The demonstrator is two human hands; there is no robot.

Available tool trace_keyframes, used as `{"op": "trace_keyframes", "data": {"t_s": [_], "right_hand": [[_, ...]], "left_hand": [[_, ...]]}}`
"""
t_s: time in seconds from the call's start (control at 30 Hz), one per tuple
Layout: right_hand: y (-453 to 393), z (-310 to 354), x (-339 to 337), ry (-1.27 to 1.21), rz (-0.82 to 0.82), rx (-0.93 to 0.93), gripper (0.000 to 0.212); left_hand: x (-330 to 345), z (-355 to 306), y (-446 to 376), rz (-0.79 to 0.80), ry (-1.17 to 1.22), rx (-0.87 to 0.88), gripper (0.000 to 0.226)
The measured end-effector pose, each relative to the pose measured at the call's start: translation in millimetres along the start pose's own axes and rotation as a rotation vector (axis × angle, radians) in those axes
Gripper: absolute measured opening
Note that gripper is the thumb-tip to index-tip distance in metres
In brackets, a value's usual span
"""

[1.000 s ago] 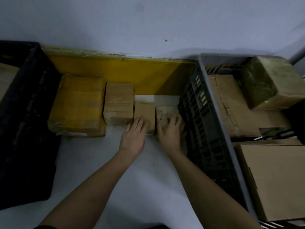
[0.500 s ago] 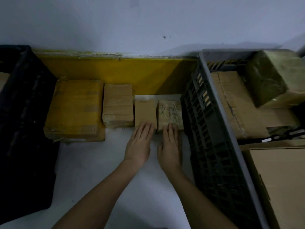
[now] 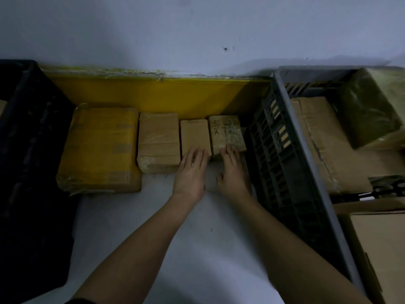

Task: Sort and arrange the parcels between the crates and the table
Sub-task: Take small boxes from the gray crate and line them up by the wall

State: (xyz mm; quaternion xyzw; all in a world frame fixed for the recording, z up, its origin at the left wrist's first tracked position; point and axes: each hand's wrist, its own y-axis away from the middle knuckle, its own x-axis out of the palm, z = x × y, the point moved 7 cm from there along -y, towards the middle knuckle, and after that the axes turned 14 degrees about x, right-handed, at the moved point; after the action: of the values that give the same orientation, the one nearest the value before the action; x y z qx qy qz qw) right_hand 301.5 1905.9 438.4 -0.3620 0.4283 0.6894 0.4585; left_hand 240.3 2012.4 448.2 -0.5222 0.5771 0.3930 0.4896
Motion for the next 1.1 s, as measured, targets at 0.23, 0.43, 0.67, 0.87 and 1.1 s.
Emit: {"op": "trace_keyframes", "data": {"t_s": [0.23, 0.43, 0.67, 0.87, 1.1], "right_hand": [[1, 5, -4, 0.085, 0.079, 0.014, 0.086], [-1, 24, -43, 0.266, 0.222, 0.018, 0.067], [22, 76, -141, 0.089, 0.058, -0.268, 0.027], [61, 60, -221, 0.02, -0.01, -0.323, 0.026], [89, -8, -282, -0.023, -0.081, -0.322, 0.024]], "left_hand": [[-3, -5, -12, 0.154, -0.035, -0.059, 0.097], [-36, 1, -20, 0.312, 0.187, -0.101, 0.077], [-136, -15, -19, 0.062, 0.058, -0.066, 0.066], [-201, -58, -17, -0.098, 0.02, -0.11, 0.055], [-219, -134, -19, -0.222, 0.058, -0.01, 0.052]]}}
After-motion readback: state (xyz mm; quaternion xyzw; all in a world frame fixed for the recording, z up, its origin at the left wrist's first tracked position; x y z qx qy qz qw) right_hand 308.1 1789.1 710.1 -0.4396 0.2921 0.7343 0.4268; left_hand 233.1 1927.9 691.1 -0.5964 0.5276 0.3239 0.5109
